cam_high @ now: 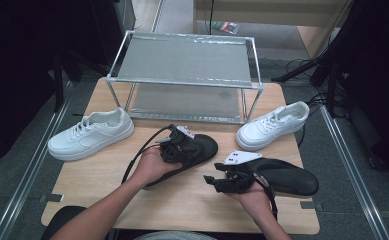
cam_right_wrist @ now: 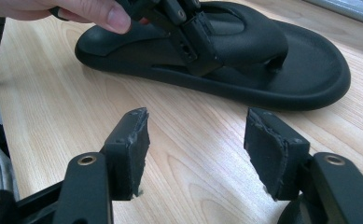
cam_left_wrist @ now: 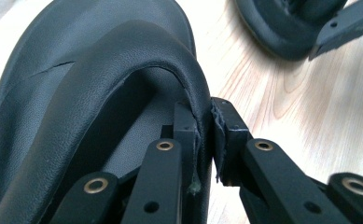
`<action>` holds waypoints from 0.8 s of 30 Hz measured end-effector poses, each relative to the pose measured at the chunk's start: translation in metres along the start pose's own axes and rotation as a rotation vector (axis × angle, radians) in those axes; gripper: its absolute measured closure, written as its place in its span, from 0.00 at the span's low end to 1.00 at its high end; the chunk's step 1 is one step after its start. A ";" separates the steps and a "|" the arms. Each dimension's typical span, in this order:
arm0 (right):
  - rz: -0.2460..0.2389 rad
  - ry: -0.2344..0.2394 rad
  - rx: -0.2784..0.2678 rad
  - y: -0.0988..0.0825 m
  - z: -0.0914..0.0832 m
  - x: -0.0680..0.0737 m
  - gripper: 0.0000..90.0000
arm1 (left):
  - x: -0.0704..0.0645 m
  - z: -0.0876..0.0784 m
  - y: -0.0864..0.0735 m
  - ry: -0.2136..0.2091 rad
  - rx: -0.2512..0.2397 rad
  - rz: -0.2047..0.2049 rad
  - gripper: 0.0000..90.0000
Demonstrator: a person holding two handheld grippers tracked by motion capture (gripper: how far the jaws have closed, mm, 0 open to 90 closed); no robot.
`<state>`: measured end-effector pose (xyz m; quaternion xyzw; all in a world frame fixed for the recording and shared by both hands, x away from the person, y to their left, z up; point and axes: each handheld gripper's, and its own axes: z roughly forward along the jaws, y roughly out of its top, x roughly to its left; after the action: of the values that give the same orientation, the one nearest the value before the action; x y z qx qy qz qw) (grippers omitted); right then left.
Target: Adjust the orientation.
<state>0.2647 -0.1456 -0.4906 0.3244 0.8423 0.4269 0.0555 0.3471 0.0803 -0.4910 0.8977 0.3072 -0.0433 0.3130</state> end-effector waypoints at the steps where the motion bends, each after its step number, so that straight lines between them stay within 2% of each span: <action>1: 0.000 -0.001 0.001 0.000 0.000 0.000 0.46 | 0.001 -0.001 0.000 -0.004 -0.006 0.007 0.89; 4: 0.000 -0.005 0.004 0.000 0.001 0.000 0.46 | 0.003 -0.006 0.000 -0.018 -0.029 -0.011 0.79; 6: 0.001 -0.005 0.003 0.000 0.001 -0.001 0.46 | 0.005 -0.009 -0.001 -0.023 -0.027 -0.016 0.75; 12: 0.003 -0.006 -0.002 0.000 0.000 -0.002 0.46 | 0.008 -0.026 -0.006 -0.032 -0.040 -0.013 0.63; 18: 0.004 -0.006 0.000 0.001 0.003 -0.002 0.46 | 0.012 -0.045 -0.015 -0.013 -0.063 0.001 0.60; 20: 0.002 -0.004 -0.004 0.002 0.004 -0.002 0.46 | 0.013 -0.051 -0.020 -0.014 -0.083 -0.006 0.59; 24: 0.004 0.011 -0.008 0.005 0.006 -0.003 0.48 | 0.020 -0.064 -0.030 0.008 -0.094 -0.015 0.59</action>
<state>0.2717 -0.1414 -0.4913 0.3234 0.8404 0.4319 0.0514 0.3385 0.1467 -0.4616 0.8798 0.3170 -0.0279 0.3531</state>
